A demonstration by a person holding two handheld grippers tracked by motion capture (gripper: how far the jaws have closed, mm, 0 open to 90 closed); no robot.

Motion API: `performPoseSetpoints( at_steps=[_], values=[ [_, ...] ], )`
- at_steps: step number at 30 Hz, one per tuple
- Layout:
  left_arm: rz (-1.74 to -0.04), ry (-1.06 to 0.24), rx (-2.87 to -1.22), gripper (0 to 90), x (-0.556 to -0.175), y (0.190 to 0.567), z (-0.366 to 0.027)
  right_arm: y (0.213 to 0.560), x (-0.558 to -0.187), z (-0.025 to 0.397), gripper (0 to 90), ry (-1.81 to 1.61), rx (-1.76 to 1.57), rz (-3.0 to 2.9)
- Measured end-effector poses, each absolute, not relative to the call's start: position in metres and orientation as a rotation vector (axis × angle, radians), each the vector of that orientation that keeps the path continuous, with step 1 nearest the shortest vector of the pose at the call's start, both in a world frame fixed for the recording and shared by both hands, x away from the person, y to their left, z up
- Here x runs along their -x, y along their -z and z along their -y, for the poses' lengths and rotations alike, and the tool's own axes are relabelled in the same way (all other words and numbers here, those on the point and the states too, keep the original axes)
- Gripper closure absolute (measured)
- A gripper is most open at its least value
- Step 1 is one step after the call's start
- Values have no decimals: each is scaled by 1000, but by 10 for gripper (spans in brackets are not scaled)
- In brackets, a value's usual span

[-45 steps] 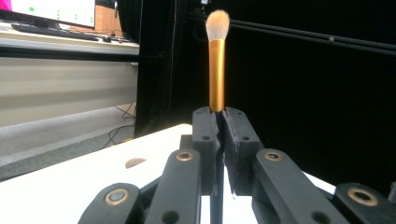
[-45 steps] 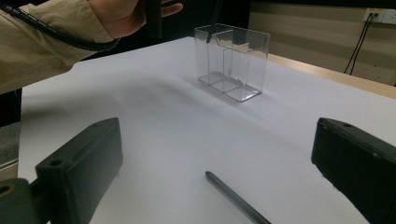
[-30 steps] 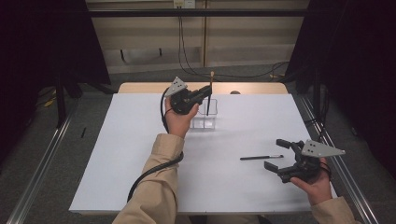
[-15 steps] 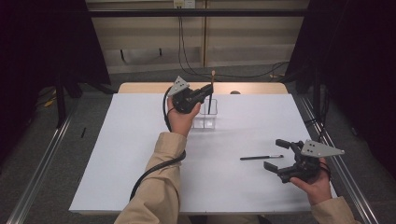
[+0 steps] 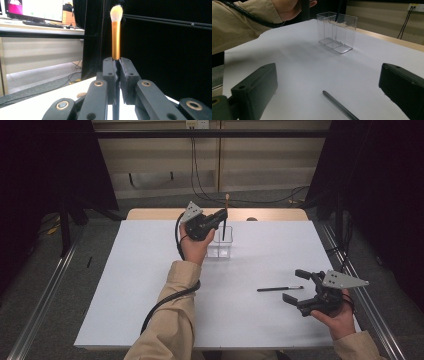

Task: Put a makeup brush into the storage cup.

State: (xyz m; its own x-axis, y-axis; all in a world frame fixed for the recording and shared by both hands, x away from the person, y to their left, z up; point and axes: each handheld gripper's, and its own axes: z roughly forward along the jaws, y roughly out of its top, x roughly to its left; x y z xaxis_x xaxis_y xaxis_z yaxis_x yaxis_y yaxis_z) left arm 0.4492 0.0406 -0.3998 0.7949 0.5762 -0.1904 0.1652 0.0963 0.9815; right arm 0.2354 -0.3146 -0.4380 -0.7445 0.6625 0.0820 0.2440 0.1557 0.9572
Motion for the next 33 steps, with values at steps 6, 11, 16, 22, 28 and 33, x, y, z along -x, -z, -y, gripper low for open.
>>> performPoseSetpoints(
  at_steps=[6,11,16,22,28,33],
  values=[
    [-636,-354,-1468,839,-450,399,-41,438,-235,315,15,-1611,-874,-2075],
    [-631,-362,-1477,839,-451,400,-40,438,-235,315,15,-1610,-869,-2082],
    [-634,-371,-1476,839,-452,401,-38,438,-235,315,15,-1611,-869,-2079],
    [-635,-381,-1471,839,-452,403,-37,438,-234,315,15,-1605,-866,-2081],
    [-630,-392,-1482,839,-451,406,-35,437,-234,315,14,-1604,-865,-2078],
    [-624,-399,-1487,839,-450,408,-34,437,-234,315,14,-1604,-861,-2079]
  ],
)
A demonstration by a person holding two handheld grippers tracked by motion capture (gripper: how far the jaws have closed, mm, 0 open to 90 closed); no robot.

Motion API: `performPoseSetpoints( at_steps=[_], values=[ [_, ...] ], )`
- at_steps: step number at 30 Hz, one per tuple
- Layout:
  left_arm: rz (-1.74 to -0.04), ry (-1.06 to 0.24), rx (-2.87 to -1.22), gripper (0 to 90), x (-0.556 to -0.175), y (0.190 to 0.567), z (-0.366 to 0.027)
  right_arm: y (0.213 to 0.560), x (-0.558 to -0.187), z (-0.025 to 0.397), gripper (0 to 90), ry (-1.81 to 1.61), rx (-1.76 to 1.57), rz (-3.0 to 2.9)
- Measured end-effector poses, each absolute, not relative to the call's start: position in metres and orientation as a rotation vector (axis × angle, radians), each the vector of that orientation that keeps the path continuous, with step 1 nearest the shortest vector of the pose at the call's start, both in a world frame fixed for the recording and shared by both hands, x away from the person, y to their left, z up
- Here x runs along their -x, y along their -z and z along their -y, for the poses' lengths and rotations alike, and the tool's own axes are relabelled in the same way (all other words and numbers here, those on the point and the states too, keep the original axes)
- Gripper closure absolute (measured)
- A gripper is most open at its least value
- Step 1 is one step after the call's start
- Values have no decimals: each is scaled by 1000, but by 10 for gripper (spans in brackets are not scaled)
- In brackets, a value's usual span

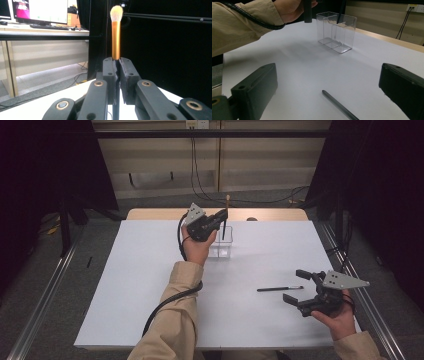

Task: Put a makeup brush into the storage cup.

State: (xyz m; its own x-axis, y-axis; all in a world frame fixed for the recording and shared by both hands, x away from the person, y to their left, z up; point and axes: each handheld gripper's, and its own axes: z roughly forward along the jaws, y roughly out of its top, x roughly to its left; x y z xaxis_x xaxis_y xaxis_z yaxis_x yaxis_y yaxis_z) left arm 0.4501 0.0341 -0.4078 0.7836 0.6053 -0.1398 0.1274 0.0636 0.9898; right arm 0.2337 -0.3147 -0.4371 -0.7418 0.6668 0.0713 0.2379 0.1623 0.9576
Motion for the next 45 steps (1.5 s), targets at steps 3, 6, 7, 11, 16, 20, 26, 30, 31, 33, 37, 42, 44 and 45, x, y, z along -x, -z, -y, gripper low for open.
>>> performPoseSetpoints(
  at_steps=[3,6,7,11,16,20,26,30,31,33,37,42,44,45],
  values=[
    [-621,-402,-1494,838,-450,409,-34,437,-233,315,13,-1599,-862,-2076],
    [-620,-398,-1498,838,-449,411,-34,437,-233,315,13,-1598,-863,-2074],
    [-618,-398,-1502,838,-449,412,-34,437,-233,315,13,-1599,-863,-2074],
    [-628,-389,-1493,839,-448,415,-33,437,-233,314,13,-1600,-860,-2075],
    [-632,-383,-1497,839,-448,416,-33,437,-233,315,13,-1599,-861,-2076],
    [-634,-383,-1499,838,-446,419,-34,437,-233,315,13,-1599,-859,-2074],
    [-637,-383,-1504,839,-445,421,-37,436,-233,314,13,-1602,-857,-2076],
    [-636,-383,-1505,838,-444,421,-38,436,-233,314,13,-1600,-856,-2075],
    [-636,-385,-1505,838,-444,421,-38,436,-233,314,13,-1599,-854,-2075],
    [-639,-384,-1505,839,-443,421,-38,436,-233,314,13,-1600,-856,-2079],
    [-640,-391,-1512,838,-443,422,-39,436,-233,314,13,-1598,-852,-2081],
    [-641,-390,-1514,838,-443,422,-40,436,-233,314,13,-1599,-853,-2081],
    [-640,-390,-1516,838,-443,422,-40,436,-233,314,13,-1598,-853,-2082],
    [-644,-388,-1513,838,-443,422,-40,436,-233,314,13,-1600,-853,-2081]
  ],
)
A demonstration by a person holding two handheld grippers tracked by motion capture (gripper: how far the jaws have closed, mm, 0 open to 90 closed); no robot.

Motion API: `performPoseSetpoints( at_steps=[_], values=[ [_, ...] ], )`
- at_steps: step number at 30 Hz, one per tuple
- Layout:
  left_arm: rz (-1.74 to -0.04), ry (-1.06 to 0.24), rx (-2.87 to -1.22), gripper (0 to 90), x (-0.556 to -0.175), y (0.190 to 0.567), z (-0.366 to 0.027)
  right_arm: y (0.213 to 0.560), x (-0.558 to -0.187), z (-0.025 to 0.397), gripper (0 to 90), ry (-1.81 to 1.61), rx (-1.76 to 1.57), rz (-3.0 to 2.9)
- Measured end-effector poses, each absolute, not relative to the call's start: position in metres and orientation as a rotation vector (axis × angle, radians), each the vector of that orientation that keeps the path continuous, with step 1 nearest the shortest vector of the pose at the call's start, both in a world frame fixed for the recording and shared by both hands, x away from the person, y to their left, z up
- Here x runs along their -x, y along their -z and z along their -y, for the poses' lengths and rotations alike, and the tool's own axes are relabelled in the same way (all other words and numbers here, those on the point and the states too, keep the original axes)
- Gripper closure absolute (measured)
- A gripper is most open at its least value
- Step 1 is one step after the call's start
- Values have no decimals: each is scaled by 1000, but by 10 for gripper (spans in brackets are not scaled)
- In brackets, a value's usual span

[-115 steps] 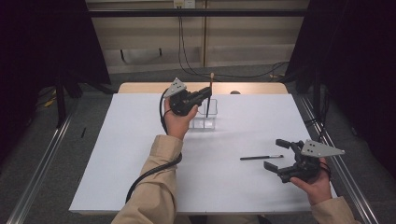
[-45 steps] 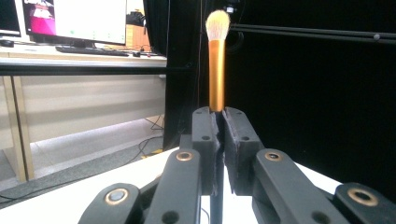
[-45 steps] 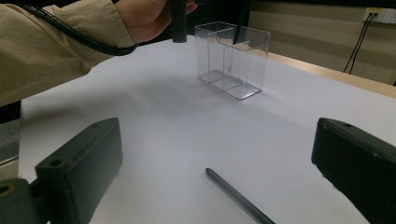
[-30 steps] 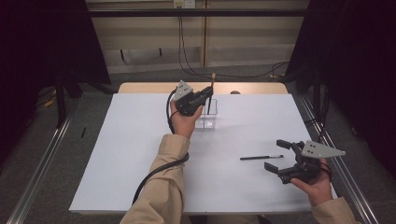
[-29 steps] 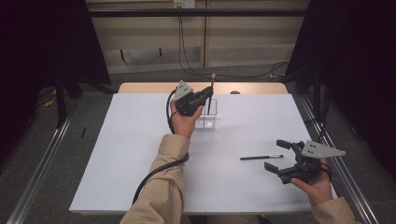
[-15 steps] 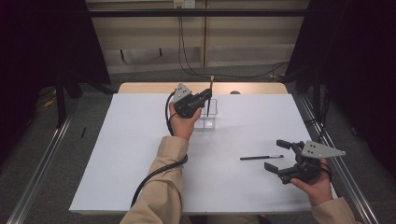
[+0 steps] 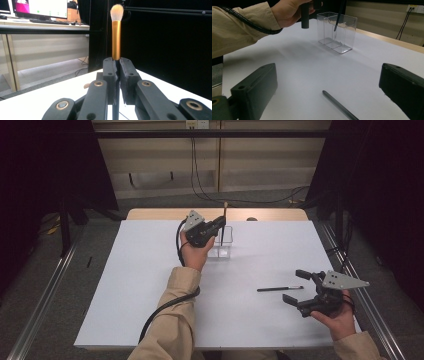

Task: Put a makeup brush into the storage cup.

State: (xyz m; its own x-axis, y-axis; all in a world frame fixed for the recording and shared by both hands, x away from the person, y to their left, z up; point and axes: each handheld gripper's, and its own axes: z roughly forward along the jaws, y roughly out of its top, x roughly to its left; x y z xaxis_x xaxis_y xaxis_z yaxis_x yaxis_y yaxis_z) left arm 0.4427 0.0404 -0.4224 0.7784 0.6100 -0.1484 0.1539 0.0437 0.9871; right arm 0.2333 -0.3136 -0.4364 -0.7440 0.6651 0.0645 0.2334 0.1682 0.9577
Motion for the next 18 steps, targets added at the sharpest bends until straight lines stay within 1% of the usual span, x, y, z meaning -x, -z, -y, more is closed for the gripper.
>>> performPoseSetpoints(
  at_steps=[18],
  values=[
    [-655,-384,-1516,838,-440,425,-42,437,-234,312,13,-1603,-851,-2084]
  ],
)
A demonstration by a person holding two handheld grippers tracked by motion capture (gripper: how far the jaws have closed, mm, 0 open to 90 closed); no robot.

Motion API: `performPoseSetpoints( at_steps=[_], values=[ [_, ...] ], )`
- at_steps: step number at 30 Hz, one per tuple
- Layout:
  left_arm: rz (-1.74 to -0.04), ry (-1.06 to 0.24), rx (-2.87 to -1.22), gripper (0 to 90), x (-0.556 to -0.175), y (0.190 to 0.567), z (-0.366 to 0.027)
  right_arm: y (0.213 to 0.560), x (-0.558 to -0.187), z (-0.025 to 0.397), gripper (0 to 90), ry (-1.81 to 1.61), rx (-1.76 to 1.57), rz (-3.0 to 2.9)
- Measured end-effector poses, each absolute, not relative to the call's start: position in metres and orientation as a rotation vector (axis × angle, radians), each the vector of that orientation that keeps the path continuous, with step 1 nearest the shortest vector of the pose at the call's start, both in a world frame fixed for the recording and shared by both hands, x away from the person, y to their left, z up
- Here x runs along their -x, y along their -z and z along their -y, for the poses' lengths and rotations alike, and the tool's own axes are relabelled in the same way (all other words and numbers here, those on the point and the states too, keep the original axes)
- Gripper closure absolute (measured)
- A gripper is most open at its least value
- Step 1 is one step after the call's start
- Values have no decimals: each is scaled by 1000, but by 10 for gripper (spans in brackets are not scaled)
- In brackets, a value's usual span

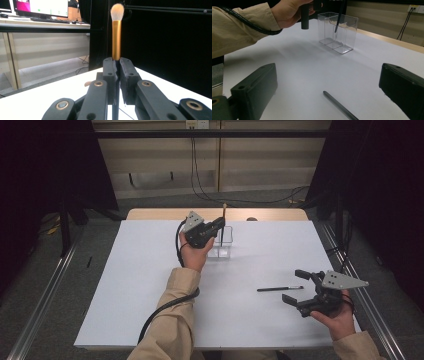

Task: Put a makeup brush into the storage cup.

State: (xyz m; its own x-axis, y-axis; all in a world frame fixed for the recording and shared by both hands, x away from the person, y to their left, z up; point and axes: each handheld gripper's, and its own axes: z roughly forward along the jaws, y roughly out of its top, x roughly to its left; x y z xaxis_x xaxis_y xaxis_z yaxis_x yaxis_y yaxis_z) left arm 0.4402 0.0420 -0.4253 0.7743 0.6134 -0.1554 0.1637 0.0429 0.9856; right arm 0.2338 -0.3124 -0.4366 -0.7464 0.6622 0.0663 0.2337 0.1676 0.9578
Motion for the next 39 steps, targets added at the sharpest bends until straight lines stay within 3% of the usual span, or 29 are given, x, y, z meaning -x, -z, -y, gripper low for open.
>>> performPoseSetpoints(
  at_steps=[23,26,29,39],
  values=[
    [-660,-350,-1535,826,-439,429,-44,436,-233,312,13,-1608,-845,-2082],
    [-685,-321,-1506,726,-440,430,-45,436,-233,312,13,-1607,-844,-2086],
    [-683,-321,-1525,696,-440,430,-47,436,-233,313,13,-1609,-844,-2083],
    [-651,-304,-1541,451,-437,424,-48,436,-233,312,13,-1604,-844,-2086]
  ],
)
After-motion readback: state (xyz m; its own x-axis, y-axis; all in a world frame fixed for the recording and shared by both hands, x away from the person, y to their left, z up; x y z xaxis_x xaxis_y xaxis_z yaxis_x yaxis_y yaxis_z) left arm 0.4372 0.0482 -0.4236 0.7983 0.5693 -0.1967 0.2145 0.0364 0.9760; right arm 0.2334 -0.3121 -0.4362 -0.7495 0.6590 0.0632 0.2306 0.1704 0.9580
